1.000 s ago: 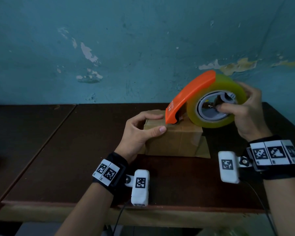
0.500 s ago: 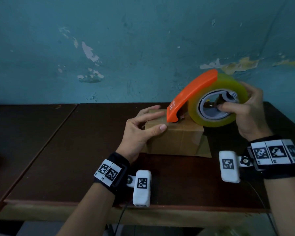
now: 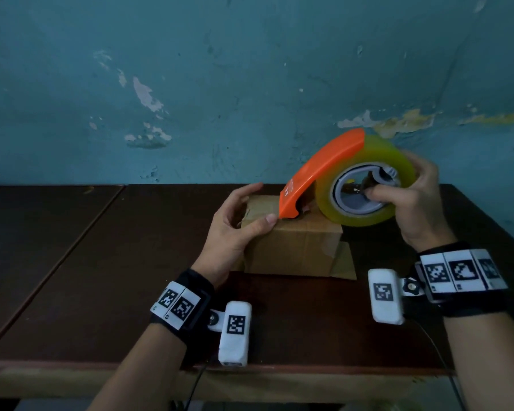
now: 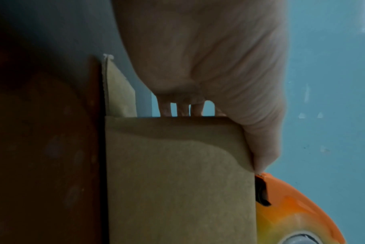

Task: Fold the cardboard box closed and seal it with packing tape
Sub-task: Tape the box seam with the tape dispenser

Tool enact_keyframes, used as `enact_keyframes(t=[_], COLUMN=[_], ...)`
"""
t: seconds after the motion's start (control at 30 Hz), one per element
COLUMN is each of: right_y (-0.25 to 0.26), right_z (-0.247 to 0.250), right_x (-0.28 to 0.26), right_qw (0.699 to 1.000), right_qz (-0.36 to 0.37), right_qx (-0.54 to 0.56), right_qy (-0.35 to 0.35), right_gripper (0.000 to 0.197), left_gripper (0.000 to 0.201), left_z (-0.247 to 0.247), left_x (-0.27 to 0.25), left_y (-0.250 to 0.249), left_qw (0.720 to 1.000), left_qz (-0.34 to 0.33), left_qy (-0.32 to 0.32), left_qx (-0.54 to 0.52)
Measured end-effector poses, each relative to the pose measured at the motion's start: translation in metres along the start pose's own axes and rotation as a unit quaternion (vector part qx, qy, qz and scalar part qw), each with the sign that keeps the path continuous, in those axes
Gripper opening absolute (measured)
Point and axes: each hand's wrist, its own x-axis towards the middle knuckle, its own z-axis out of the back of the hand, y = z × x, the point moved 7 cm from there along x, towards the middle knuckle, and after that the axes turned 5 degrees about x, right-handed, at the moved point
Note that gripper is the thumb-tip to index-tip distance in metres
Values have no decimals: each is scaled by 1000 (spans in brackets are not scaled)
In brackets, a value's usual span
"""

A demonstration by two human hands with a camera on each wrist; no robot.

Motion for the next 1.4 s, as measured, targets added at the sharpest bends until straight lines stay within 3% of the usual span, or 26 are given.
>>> enact_keyframes(t=[0.23,0.33,0.73,1.0,1.17,1.27,1.4], right_y=[-4,-7,1,2,5,5,6], right_z=[-1,-3,-23,-24,-19,-17,-21], right_x=[-1,0,-2,-1,2,3,-1], right_qw=[1000,1000,999,999,999,1000,994], right_qz=[-18,-24,-19,-9,7,-10,-37], right_qx=[-7,-19,-10,-18,-14,21,103], right_qy=[-2,6,43,44,34,20,-12], right_gripper=[26,37,27,27,46,69,75], left_gripper=[62,62,74,79,92,85,86], left_z=[10,15,30,17,12,11,11], left_x=[5,8,6,12,11,10,9], left_y=[-4,-5,-13,-25,-30,-33,-34], left_qw=[999,997,993,991,978,976,975], left_qz=[-16,-19,7,-17,-34,-47,-54], left_qy=[20,41,68,62,87,84,74], left_qx=[27,55,98,118,188,193,203])
